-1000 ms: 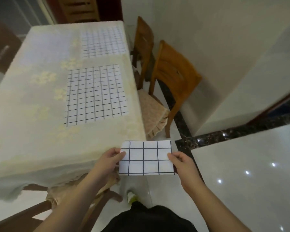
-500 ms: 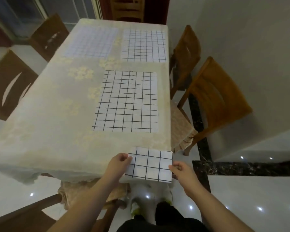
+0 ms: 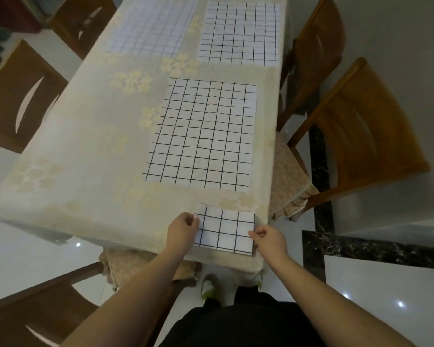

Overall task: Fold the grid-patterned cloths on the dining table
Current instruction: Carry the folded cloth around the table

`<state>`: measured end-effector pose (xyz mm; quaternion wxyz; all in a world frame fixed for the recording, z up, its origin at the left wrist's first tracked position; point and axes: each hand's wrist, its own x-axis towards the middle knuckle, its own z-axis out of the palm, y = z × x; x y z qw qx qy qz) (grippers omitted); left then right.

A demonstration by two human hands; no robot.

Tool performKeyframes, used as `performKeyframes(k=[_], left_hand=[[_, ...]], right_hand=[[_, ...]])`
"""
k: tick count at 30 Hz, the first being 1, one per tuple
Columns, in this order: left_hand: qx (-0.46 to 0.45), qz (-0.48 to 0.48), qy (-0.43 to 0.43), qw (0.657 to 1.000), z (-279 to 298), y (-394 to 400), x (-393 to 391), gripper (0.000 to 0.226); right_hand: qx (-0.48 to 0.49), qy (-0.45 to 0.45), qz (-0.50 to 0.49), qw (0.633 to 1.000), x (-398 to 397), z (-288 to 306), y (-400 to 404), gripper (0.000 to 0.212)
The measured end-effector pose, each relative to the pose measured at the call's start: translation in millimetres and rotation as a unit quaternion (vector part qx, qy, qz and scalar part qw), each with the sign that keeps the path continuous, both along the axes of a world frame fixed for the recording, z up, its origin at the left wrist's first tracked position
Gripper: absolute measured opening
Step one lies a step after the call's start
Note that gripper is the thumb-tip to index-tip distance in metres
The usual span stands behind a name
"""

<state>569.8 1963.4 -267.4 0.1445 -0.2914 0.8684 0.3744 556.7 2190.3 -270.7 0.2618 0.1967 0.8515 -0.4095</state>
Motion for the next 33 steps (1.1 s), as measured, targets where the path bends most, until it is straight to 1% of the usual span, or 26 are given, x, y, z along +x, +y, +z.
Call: performKeyframes(k=[3,5,6,7,9,11,12,13,16,20,23,25,27,33], left_hand=[[-0.028,0.006,0.021,0.999,-3,4,1,0.026],[-0.09,0.006,0.075,0.993,-6,3,2,0.032],[-0.135,-0.029,0.113,0.984,-10,1,4,0.035],[-0.173,-0.085,0.153,0.969,-13,1,7,0.038],[-0.217,-0.224,0.202,0.929,-20,0,11,0.048],[-0.23,-0.344,0.2,0.888,-27,4,17,0.061],[-0.233,-0.385,0.186,0.873,-31,6,19,0.064],[-0.233,-0.409,0.17,0.866,-38,8,21,0.065],[-0.226,-0.417,0.116,0.873,-52,9,25,0.061],[-0.226,-0.414,0.105,0.876,-59,10,22,0.061],[-0.235,-0.429,0.105,0.866,-58,4,21,0.066],[-0.242,-0.442,0.097,0.859,-56,-4,17,0.071],[-0.247,-0.443,0.084,0.858,-54,-12,14,0.078],[-0.261,-0.457,0.047,0.849,-51,-16,11,0.089]], right_hand=[[0.015,0.035,-0.011,0.999,-3,3,2,0.015],[0.052,0.101,-0.021,0.993,-4,7,2,0.018],[0.089,0.144,-0.002,0.986,-4,7,0,0.019],[0.126,0.184,0.032,0.974,-2,6,-2,0.019],[0.16,0.239,0.109,0.952,1,2,-14,0.02],[0.168,0.259,0.186,0.933,5,-2,-34,0.03],[0.184,0.261,0.225,0.921,7,-7,-44,0.036],[0.199,0.257,0.257,0.91,9,-14,-54,0.041],[0.21,0.2,0.327,0.899,14,-29,-69,0.052],[0.247,0.193,0.366,0.876,13,-45,-60,0.061],[0.277,0.185,0.358,0.872,13,-50,-49,0.071],[0.29,0.172,0.334,0.88,13,-50,-42,0.075],[0.297,0.164,0.316,0.886,15,-49,-35,0.076],[0.291,0.158,0.328,0.885,13,-47,-23,0.078]])
